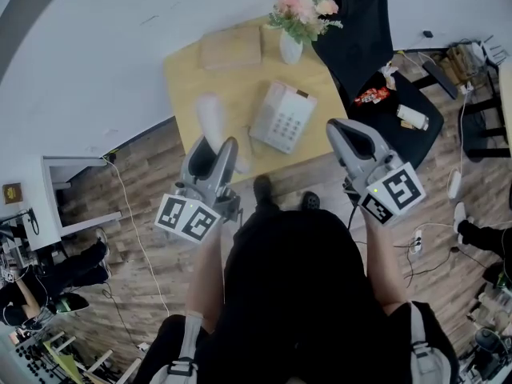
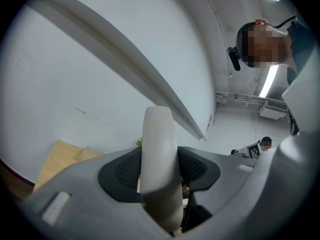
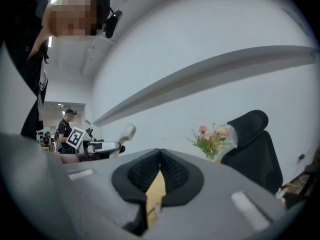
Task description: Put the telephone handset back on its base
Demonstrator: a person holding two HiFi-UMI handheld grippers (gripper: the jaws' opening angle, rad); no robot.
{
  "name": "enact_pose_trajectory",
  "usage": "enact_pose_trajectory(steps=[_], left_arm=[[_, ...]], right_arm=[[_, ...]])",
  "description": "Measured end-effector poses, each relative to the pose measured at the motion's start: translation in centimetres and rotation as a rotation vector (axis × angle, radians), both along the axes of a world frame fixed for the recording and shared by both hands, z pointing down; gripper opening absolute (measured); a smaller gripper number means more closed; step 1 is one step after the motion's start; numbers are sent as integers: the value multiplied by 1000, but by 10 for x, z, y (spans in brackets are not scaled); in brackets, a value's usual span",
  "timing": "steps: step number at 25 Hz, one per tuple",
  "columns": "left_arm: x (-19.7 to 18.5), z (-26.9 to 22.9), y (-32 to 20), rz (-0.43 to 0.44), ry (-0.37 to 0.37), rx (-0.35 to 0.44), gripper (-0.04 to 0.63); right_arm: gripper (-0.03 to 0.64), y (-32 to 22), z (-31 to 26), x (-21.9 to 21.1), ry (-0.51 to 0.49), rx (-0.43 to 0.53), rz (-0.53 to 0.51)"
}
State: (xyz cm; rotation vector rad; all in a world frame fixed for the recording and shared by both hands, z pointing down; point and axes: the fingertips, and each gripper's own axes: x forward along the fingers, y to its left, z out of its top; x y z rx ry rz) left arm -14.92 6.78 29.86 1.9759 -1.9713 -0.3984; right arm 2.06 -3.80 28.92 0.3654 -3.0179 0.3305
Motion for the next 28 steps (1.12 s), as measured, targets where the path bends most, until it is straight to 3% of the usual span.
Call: enact_pose_trajectory(steps=[10, 28], left_arm=[[-32, 8, -38, 127, 20, -5, 219], [-51, 40, -84, 364, 53, -80, 219]], right_arm=[[2, -6, 0, -26, 6, -2, 79], [2, -5, 23, -43, 38, -49, 296]])
